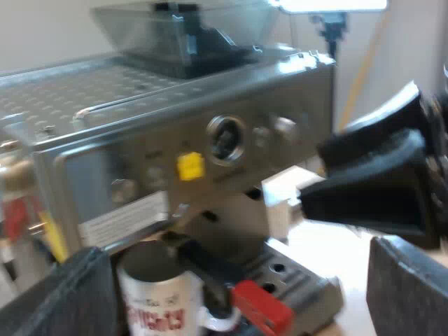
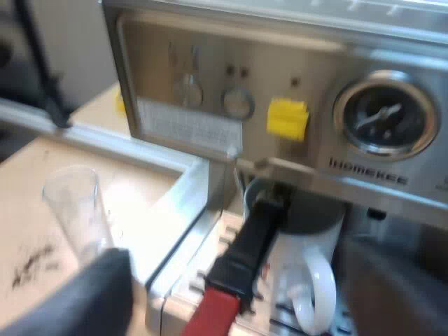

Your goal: Place mug into machine

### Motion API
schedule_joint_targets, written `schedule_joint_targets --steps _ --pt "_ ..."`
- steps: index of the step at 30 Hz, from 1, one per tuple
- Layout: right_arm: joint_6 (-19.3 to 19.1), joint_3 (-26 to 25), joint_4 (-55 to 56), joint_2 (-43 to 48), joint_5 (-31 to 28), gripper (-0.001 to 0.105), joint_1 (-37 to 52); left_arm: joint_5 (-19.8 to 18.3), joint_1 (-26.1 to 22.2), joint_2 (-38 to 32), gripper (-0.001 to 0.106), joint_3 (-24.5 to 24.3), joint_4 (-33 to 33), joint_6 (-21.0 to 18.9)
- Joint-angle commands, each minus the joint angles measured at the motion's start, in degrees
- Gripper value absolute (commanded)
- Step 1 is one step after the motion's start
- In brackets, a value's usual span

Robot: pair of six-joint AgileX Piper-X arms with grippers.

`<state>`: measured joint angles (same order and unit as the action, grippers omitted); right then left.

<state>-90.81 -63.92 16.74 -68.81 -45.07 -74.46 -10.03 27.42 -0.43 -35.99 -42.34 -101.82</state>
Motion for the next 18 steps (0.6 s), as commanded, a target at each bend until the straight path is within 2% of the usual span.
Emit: schedule_joint_targets --steps 1,6,8,10,12,18 --pt "-0.54 -0.41 2.35 1.54 6.62 0.072 3.93 2.94 0.21 1.13 0.075 -0.37 3.24 -1.63" --pt "-0.69 -0.41 6.03 4.79 7.60 0.072 11.35 4.17 0.21 7.86 0.075 -0.71 7.77 -2.30" --pt "-0.69 -0.41 9.55 7.27 9.97 0.072 15.82 7.72 -0.23 11.94 0.075 -2.06 8.04 -3.42" --pt "-0.69 -0.41 12.23 9.06 10.93 0.072 19.09 9.40 -1.39 14.65 0.075 -3.48 8.04 -3.41" --pt "-0.69 -0.41 14.90 11.19 12.55 0.072 23.26 9.39 -3.05 17.30 0.075 -4.72 8.04 -3.41" --pt "-2.10 -0.41 20.25 17.82 17.97 0.069 36.67 4.37 -12.59 24.73 0.075 -9.43 7.94 -3.41"
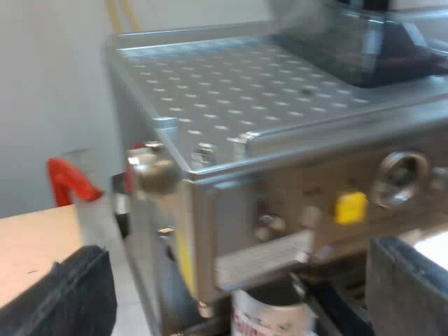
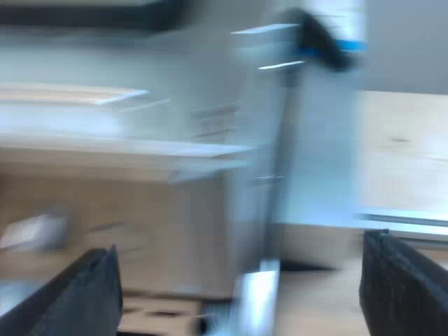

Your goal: Place mug into machine

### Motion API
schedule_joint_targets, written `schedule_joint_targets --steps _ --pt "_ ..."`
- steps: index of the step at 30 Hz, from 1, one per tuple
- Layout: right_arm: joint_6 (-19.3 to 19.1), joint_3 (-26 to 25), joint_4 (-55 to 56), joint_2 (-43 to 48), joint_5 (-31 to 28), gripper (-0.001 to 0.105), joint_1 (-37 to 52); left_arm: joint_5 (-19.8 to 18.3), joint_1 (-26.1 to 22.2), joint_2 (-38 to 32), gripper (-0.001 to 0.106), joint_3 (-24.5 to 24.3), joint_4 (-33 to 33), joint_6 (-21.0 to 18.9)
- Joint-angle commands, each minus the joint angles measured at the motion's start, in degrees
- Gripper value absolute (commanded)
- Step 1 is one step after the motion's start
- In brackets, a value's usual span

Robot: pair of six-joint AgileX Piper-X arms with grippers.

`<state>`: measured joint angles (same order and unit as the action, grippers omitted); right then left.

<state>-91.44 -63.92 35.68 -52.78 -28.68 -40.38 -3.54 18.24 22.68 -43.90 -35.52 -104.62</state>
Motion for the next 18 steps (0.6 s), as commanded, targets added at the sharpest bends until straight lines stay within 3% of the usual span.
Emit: schedule_joint_targets --steps 1,5,8,12,15,18 --pt "-2.37 -0.41 2.18 3.42 2.80 0.068 6.28 -2.83 -4.99 2.23 0.075 -2.10 1.13 -0.61" --pt "-6.64 -0.41 4.71 7.29 9.68 0.068 17.73 -6.14 -13.65 3.74 0.075 -3.12 1.23 0.79" --pt "-7.78 -0.41 6.27 9.15 16.07 0.068 26.21 -6.14 -16.74 3.74 0.075 -3.12 1.04 2.13" --pt "-8.05 -0.41 9.23 11.00 22.72 0.068 35.41 -6.14 -17.11 3.74 0.075 -3.12 0.64 3.93" --pt "-11.11 -0.41 11.62 13.22 27.96 0.068 42.69 -6.14 -17.11 3.12 0.075 -3.68 -1.51 4.85" --pt "-10.77 -0.41 12.65 15.73 27.18 0.068 45.09 -5.98 -17.11 1.11 0.075 -3.76 -3.47 4.85"
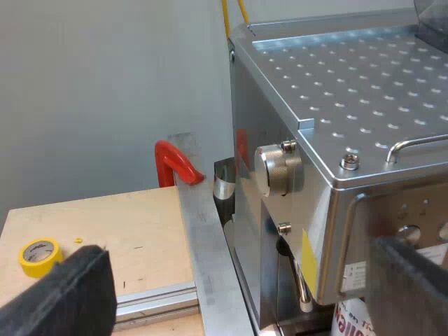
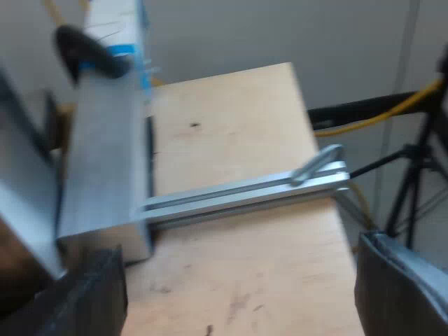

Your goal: Place mug into machine

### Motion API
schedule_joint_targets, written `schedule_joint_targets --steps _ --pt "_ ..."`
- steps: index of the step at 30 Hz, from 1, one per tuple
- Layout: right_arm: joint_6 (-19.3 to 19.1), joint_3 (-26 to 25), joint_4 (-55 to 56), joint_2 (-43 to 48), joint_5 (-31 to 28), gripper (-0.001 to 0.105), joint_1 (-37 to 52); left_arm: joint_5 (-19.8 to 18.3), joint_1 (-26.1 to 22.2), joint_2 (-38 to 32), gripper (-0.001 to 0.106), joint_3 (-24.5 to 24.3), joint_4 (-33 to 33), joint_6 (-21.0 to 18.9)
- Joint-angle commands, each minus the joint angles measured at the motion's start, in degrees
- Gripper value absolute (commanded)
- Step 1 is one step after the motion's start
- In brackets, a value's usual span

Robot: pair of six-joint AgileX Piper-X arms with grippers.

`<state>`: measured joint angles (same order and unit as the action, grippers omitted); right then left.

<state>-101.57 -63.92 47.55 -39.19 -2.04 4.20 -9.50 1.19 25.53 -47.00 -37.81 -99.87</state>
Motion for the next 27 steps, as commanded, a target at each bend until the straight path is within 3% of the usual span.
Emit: schedule_joint_targets --steps 1,8,11,12,14,21,24,27 --pt "-0.66 -0.41 1.26 3.48 0.80 0.068 0.49 0.55 -0.05 -2.96 0.075 -0.67 -2.09 0.09" --pt "-0.66 -0.41 5.88 14.17 1.07 0.068 0.10 2.48 -0.05 -13.32 0.075 -0.67 -10.31 0.09" --pt "-1.36 -0.41 8.32 17.91 0.85 0.068 0.10 2.48 -0.05 -14.38 0.075 -0.67 -11.25 0.09" --pt "-1.36 -0.18 9.20 19.33 0.85 0.068 0.10 3.50 -0.05 -19.85 0.075 -0.67 -13.53 0.92" --pt "-1.35 1.00 10.63 22.22 0.85 0.068 0.10 3.60 -0.05 -23.19 0.075 -0.67 -14.73 2.26" --pt "-1.35 9.20 11.83 33.98 0.85 0.068 0.10 3.99 -0.05 -33.95 0.074 -0.67 -20.82 2.48" --pt "-1.35 13.67 11.83 39.80 0.85 0.068 0.10 6.13 -0.56 -33.98 0.073 -2.79 -28.75 2.48" --pt "-1.48 16.00 12.43 42.77 0.96 0.068 0.10 7.45 -0.54 -34.45 0.073 -2.96 -30.10 2.48"
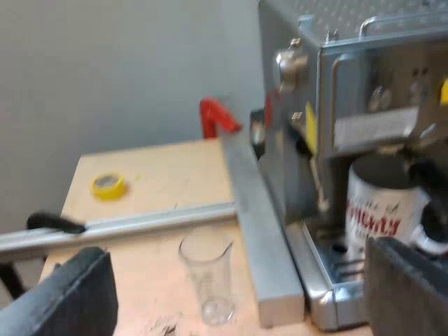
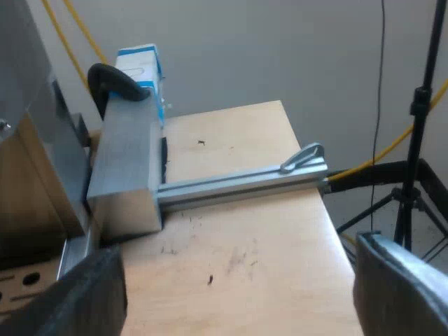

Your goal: Place mug into machine

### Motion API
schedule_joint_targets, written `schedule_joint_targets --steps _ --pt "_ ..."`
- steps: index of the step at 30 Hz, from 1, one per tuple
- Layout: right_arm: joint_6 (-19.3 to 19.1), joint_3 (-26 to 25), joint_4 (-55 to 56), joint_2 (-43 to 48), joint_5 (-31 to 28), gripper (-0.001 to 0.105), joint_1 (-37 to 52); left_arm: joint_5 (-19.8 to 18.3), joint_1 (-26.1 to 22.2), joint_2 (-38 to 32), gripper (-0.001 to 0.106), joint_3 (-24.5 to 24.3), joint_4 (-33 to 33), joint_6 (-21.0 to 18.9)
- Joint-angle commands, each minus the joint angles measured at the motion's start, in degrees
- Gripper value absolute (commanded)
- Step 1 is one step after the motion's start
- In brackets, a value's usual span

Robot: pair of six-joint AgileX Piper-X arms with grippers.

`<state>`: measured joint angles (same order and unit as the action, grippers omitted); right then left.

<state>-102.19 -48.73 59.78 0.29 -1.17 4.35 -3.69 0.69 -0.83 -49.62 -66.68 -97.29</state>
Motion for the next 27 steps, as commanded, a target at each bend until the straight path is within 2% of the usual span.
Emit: schedule_joint_targets --steps 1,5,7,12,23,27 --pt "-1.12 0.92 1.49 2.56 -0.32 0.068 -0.05 1.86 -0.04 -8.09 0.073 -0.33 -1.20 -0.10" --pt "-2.08 4.05 -1.39 2.83 1.98 0.068 -0.05 4.46 -0.04 -7.98 0.073 0.48 0.52 -0.10" --pt "-1.70 6.66 -4.45 2.85 3.14 0.068 -0.05 6.20 -0.04 -7.98 0.073 2.18 3.74 -0.10" --pt "0.69 11.52 -7.17 2.71 3.10 0.068 -0.05 6.53 -0.04 -7.98 0.073 6.82 10.55 -1.74" --pt "0.35 19.35 -6.07 2.62 3.12 0.068 -0.05 6.53 -0.04 -7.88 0.073 14.41 10.83 -1.84" --pt "0.37 21.08 -5.65 2.62 1.17 0.068 -0.05 6.53 -0.04 -7.88 0.073 16.15 10.83 -1.84"
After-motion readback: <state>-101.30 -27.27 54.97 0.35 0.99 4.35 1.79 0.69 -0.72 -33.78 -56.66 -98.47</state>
